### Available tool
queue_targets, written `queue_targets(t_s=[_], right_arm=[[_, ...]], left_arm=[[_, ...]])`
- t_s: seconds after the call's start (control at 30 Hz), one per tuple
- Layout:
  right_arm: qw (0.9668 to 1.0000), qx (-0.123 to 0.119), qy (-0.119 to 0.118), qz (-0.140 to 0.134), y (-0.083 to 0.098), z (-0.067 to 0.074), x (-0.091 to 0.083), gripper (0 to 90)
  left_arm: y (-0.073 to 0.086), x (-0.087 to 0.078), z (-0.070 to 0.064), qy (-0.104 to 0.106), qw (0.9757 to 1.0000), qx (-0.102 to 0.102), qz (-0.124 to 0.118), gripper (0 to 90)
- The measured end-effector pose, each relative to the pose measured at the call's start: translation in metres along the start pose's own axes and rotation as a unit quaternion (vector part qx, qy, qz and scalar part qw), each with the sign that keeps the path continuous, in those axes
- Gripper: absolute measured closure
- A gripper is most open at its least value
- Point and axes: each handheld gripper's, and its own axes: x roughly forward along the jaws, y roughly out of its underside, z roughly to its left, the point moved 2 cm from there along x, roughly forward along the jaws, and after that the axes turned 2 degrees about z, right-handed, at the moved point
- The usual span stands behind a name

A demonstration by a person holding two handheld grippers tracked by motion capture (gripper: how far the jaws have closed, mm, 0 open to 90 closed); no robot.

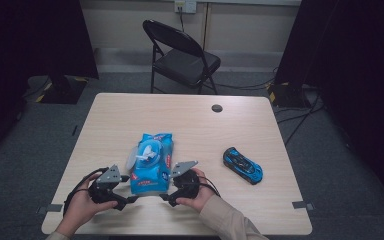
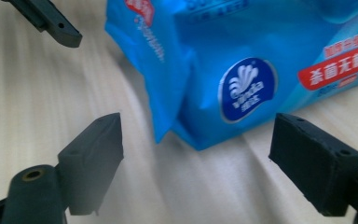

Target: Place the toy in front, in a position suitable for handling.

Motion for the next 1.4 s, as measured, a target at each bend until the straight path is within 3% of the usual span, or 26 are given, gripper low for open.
queue_targets(t_s=[0.07, 0.13, 0.23, 0.33, 0.53, 0.73, 0.97, 1.4], right_arm=[[1.0, 0.002, -0.003, 0.0, -0.002, -0.004, 0.004, 25.6], [1.0, 0.001, -0.003, 0.001, -0.004, -0.006, 0.006, 31.9], [0.9999, -0.008, -0.007, 0.003, -0.007, -0.007, 0.01, 34.9], [0.9998, -0.015, -0.008, 0.01, -0.01, -0.01, 0.011, 38.0], [0.9997, -0.015, -0.016, 0.011, -0.014, -0.021, 0.013, 41.2], [0.9998, -0.013, -0.006, 0.011, -0.027, -0.029, 0.024, 41.3], [1.0, 0.002, 0.002, 0.004, -0.04, -0.037, 0.039, 41.3], [0.9983, 0.036, 0.042, -0.018, -0.063, -0.052, 0.066, 42.2]], left_arm=[[-0.002, 0.003, 0.005, 0.0, 1.0, -0.007, 0.004, 19.5], [-0.002, 0.004, 0.007, 0.0, 1.0, -0.002, 0.007, 26.5], [-0.005, 0.006, 0.011, 0.006, 0.9999, 0.005, 0.012, 37.4], [-0.007, 0.006, 0.013, 0.007, 0.9998, 0.008, 0.017, 42.2], [-0.012, 0.006, 0.019, 0.003, 0.9997, 0.012, 0.023, 45.1], [-0.012, 0.004, 0.034, -0.013, 0.9996, 0.004, 0.023, 49.4], [-0.01, 0.001, 0.056, -0.032, 0.9992, -0.014, 0.019, 51.0], [-0.009, 0.002, 0.094, -0.06, 0.9968, -0.053, 0.007, 51.0]])
